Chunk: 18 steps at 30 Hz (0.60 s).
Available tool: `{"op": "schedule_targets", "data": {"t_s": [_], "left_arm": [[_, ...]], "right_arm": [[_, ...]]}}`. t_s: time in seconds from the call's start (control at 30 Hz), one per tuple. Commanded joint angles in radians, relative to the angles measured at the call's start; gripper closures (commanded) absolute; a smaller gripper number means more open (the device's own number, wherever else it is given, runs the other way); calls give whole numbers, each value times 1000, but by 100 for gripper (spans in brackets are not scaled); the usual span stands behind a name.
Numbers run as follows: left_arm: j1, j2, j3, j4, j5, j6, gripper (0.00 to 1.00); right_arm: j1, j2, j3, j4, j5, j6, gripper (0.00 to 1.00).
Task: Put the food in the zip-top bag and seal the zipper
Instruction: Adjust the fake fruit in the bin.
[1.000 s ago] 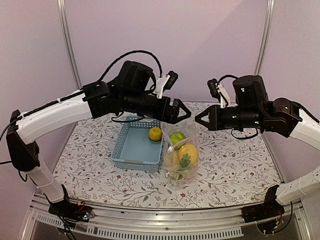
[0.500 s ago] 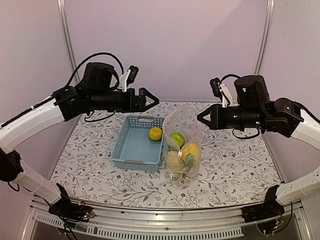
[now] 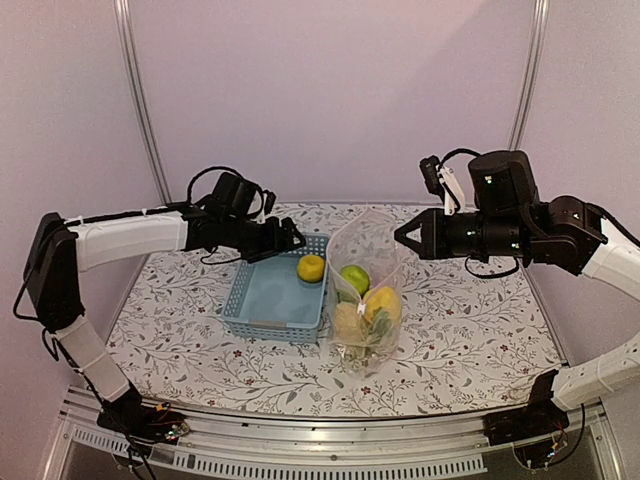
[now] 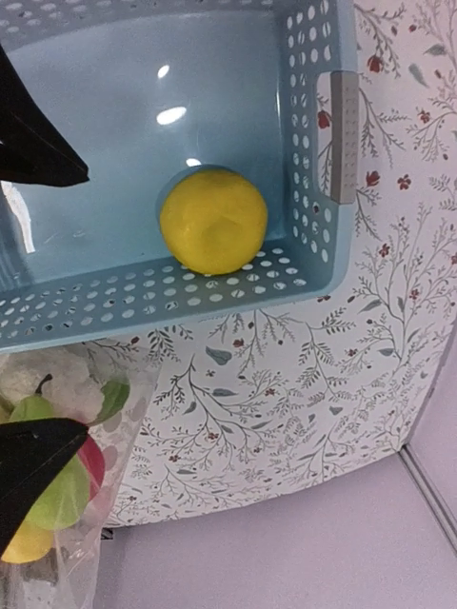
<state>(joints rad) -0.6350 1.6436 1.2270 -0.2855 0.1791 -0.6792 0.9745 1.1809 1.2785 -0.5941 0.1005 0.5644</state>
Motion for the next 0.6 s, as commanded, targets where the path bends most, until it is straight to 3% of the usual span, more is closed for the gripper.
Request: {"op": "schedule_targets", "data": {"t_s": [0.0,0.57], "left_arm": [[41,113,0,88,22,-24,18],[68,369,121,104,58,-20,21]], "right_arm": [[4,-19,12,7,22,6,100],[4,0,28,-3,34,-12,100]]}}
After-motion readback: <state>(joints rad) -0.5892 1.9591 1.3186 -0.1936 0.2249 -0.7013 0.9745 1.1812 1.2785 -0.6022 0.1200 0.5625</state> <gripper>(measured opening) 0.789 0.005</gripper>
